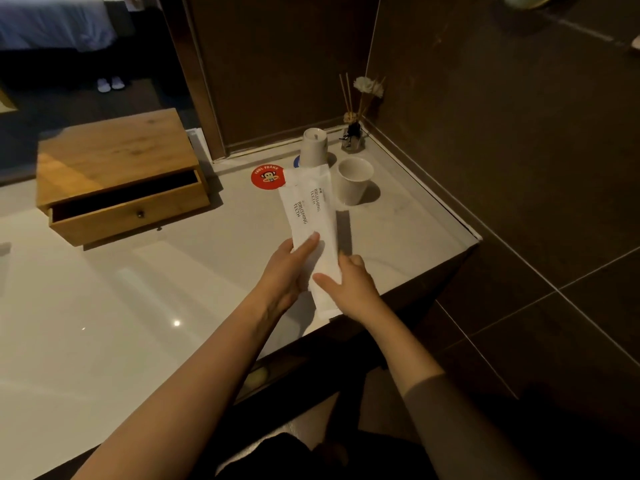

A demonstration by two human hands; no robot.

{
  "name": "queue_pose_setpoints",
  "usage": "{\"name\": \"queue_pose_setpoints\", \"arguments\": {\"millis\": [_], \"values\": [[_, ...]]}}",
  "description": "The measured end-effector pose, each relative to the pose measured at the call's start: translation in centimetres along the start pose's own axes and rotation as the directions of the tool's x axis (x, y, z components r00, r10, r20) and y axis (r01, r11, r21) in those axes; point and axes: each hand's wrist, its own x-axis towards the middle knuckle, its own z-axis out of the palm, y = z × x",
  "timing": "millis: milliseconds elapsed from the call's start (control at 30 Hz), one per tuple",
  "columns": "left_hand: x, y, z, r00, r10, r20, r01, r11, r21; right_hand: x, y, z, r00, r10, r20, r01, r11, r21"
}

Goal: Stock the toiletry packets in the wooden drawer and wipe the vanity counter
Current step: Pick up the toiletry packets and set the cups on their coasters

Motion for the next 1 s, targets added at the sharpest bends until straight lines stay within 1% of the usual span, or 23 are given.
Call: {"name": "queue_pose_setpoints", "arguments": {"millis": [100,167,233,300,400,467,533,600,667,800,1000], "values": [[0.0,0.7,-0.1,0.996,0.049,-0.073,-0.04,0.993,0.114,0.3,-1.1,0.7,0.999,-0.024,0.034,0.027,0.997,-0.072],[0.2,1.3,-0.2,0.994,0.048,-0.101,-0.036,0.993,0.111,0.8,-1.5,1.1,0.999,-0.025,0.036,0.028,0.996,-0.09],[0.4,1.7,-0.4,0.993,0.039,-0.108,-0.03,0.996,0.087,1.4,-1.7,1.4,0.999,-0.003,0.04,0.006,0.997,-0.073],[0.7,2.0,-0.7,0.994,0.034,-0.103,-0.025,0.996,0.087,1.7,-1.7,1.6,1.0,0.006,0.029,-0.006,1.0,-0.001],[1.3,2.3,-1.2,0.993,0.025,-0.116,-0.015,0.996,0.088,1.7,-1.3,1.9,0.995,-0.001,-0.101,0.022,0.977,0.211],[1.8,2.6,-1.6,0.991,0.023,-0.129,-0.011,0.996,0.09,2.0,-0.8,1.8,0.98,0.05,-0.193,0.016,0.947,0.322],[2.0,2.9,-1.8,0.99,0.017,-0.141,-0.003,0.995,0.097,3.0,0.1,1.1,0.956,0.127,-0.264,-0.023,0.93,0.366],[2.3,3.1,-1.9,0.99,-0.001,-0.139,0.012,0.997,0.073,4.7,1.3,-0.3,0.935,0.179,-0.306,-0.066,0.936,0.346],[2.7,3.2,-2.0,0.989,-0.02,-0.145,0.028,0.998,0.05,6.9,2.3,-1.8,0.926,0.199,-0.32,-0.095,0.945,0.314],[4.1,3.2,-1.5,0.986,-0.022,-0.163,0.034,0.997,0.075,11.4,3.5,-4.0,0.937,0.152,-0.316,-0.094,0.977,0.191],[6.3,3.9,-0.5,0.97,-0.018,-0.244,0.042,0.995,0.093,18.9,5.8,-4.2,0.953,0.099,-0.287,-0.055,0.986,0.156]]}}
